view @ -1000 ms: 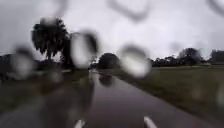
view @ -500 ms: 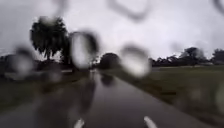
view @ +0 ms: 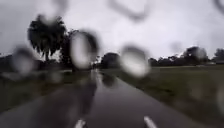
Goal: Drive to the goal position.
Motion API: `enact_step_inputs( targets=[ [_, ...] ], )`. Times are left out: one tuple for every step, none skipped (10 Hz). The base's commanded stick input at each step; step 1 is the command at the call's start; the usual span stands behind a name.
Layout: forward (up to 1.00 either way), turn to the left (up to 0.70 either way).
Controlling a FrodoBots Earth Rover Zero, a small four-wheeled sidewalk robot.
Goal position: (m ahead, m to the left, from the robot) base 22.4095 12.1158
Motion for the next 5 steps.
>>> enact_step_inputs(
  targets=[
    [0.85, 0.00],
    [0.85, 0.00],
    [0.85, 0.00],
    [0.85, 0.00],
    [0.85, 0.00]
  ],
)
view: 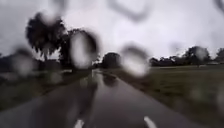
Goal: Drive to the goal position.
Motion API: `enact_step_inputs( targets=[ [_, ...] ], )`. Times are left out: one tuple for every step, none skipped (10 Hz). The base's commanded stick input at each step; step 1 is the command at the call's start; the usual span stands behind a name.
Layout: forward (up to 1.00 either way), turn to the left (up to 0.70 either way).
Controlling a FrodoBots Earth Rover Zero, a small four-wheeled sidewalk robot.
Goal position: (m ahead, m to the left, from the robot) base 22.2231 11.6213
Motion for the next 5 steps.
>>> enact_step_inputs(
  targets=[
    [0.85, 0.00],
    [0.85, 0.00],
    [0.85, 0.00],
    [0.85, 0.00],
    [0.85, 0.00]
  ],
)
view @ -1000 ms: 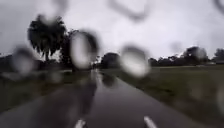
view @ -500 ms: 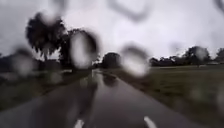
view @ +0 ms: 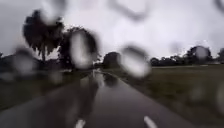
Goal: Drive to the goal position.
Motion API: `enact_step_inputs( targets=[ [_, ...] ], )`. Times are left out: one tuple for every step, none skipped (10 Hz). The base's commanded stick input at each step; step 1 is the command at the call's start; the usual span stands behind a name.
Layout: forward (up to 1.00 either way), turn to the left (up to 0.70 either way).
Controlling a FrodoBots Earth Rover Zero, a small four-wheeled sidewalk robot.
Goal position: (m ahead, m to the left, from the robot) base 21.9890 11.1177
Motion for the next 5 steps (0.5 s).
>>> enact_step_inputs(
  targets=[
    [0.85, 0.00],
    [0.85, 0.00],
    [0.85, 0.00],
    [0.85, 0.00],
    [0.85, 0.00]
  ],
)
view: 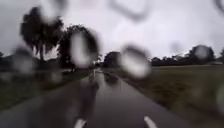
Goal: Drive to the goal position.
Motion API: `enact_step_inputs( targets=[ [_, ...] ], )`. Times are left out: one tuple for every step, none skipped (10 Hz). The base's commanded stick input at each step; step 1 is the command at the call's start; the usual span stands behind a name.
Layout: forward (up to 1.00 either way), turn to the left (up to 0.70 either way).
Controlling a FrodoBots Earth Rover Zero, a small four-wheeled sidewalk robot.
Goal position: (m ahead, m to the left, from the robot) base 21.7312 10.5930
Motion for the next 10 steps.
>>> enact_step_inputs(
  targets=[
    [0.85, 0.00],
    [0.85, 0.00],
    [0.85, 0.00],
    [0.85, 0.00],
    [0.85, 0.00],
    [0.85, 0.00],
    [0.85, 0.00],
    [0.85, 0.00],
    [0.85, 0.00],
    [0.85, 0.00]
  ],
)
